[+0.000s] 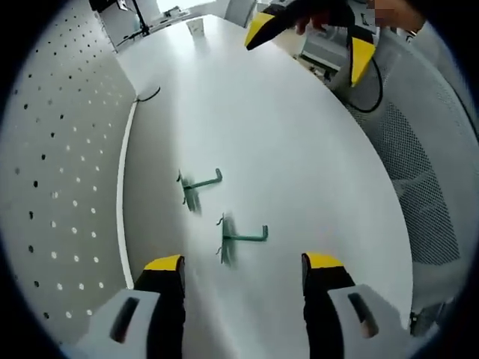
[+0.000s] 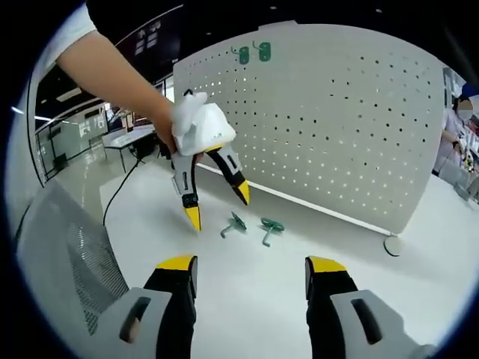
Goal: Insert the hook assembly into the mounting plate slot until the hook locks in place.
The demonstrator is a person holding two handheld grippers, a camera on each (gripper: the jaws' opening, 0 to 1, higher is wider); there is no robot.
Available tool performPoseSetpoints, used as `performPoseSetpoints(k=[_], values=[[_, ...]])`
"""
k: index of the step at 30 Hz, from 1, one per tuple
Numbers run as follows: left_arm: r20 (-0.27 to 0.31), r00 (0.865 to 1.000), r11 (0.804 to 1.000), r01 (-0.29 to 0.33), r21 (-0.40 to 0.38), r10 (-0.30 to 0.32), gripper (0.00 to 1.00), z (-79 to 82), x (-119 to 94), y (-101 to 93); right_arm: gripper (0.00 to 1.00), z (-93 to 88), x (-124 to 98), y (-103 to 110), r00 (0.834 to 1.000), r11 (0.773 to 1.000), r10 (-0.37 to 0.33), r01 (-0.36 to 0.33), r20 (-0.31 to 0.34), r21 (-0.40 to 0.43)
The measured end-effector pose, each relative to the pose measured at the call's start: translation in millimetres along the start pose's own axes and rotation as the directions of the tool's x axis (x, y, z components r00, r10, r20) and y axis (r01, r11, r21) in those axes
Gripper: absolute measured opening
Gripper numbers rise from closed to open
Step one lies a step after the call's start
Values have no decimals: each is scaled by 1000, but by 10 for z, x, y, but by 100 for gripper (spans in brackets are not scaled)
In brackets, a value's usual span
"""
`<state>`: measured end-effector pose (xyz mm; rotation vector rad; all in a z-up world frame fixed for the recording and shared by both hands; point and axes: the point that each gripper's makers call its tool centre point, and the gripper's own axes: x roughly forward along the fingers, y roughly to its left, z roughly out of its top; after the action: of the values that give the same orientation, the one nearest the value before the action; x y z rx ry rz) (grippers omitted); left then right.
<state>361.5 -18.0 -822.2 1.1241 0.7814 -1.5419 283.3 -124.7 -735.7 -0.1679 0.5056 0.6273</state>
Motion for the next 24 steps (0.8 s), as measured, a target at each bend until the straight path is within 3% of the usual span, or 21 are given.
performPoseSetpoints(k=[9,13,24], values=[[-23,999,999,33,40,-32,62,32,67,2,56,3,-1,-2,1000,1000,1,-1,0,-1],[-53,997,996,56,64,-53,56,2,113,-15,55,5,-5,-14,1000,1000,-3,3,2,4],[-38,997,996,74,58,-72,55,0,111,-5,52,17,-19,-47,1000,1000,-16,16,8,8]])
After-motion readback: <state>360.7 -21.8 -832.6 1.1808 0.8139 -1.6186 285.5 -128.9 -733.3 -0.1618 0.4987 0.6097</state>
